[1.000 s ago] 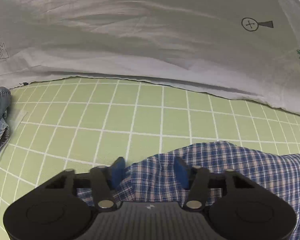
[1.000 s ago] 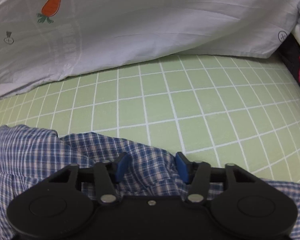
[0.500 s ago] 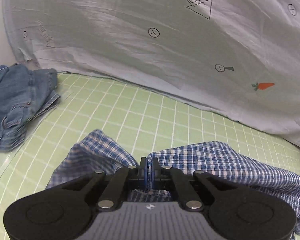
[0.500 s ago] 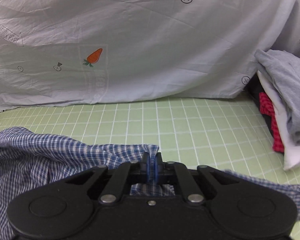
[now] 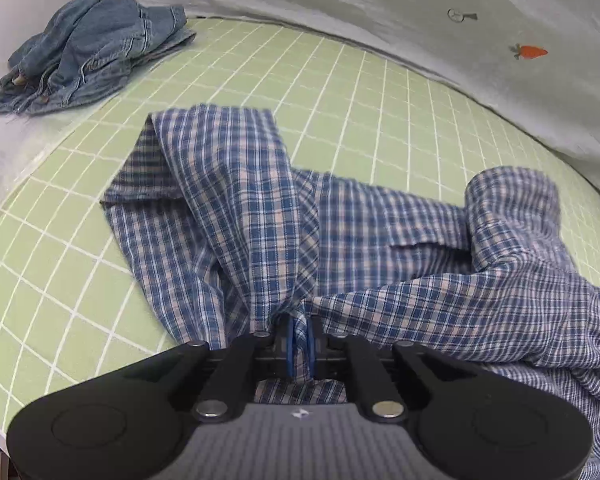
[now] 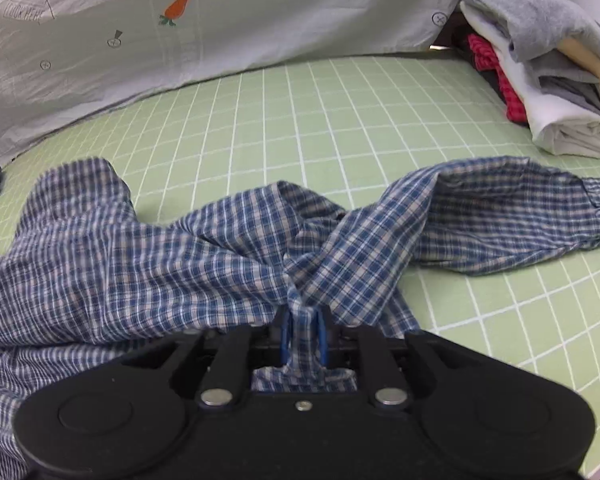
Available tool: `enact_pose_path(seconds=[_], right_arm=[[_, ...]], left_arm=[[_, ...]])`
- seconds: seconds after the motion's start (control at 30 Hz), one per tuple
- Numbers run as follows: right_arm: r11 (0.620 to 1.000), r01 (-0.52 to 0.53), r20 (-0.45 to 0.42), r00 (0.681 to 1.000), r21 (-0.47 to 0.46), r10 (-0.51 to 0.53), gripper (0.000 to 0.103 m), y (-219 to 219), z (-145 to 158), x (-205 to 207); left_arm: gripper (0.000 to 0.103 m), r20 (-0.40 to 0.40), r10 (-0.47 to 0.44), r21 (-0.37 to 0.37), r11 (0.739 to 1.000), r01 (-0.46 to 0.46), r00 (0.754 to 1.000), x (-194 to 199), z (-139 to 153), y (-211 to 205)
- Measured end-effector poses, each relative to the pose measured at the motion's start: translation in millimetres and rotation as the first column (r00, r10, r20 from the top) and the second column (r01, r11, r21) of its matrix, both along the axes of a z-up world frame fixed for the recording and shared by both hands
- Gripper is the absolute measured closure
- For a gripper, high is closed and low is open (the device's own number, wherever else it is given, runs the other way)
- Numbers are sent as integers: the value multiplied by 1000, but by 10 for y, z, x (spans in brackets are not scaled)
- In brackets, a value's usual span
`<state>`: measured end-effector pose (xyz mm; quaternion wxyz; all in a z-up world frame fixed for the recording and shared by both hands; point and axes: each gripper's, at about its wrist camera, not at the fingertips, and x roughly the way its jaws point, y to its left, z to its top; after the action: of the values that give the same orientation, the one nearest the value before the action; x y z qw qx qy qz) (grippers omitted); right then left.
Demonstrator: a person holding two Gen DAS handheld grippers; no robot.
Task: Fold clothes
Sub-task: 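Grasp the shirt collar with both grippers and lift it off the mat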
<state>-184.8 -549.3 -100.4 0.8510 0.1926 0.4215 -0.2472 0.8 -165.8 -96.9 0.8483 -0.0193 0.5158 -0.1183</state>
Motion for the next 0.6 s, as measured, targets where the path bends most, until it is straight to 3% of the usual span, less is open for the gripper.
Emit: enact_pose_path(seconds=[0.03, 0.13, 0.2, 0.3, 0.4, 0.47, 0.6], right_arm=[[1000, 7, 26, 1000, -8, -7, 74, 0, 68, 15], [999, 4, 112, 994, -32, 0, 58, 41, 256, 110], [999, -21, 143, 989, -31, 25, 46, 72, 301, 265], [997, -77, 171, 983, 23, 72, 46, 134, 210, 541], [988, -115, 189, 977, 104, 93, 45, 204, 49, 795], [980, -129, 162, 981, 149, 104, 45, 276, -74, 944], [969, -196, 112, 977, 152, 181, 45, 482, -243, 1082]], left_arm=[[85, 20, -9, -12, 1000, 10, 1000, 26, 89, -21], [60, 88, -41, -52, 998, 46, 995, 116, 333, -106], [39, 108, -79, -67, 994, 87, 991, 197, 405, -222], [37, 104, -156, -81, 983, 165, 982, 299, 345, -493], [37, 53, -226, -105, 967, 230, 973, 360, 140, -776], [37, 17, -245, -126, 961, 245, 969, 364, 2, -919], [37, -41, -278, -171, 948, 267, 960, 318, -207, -1078]])
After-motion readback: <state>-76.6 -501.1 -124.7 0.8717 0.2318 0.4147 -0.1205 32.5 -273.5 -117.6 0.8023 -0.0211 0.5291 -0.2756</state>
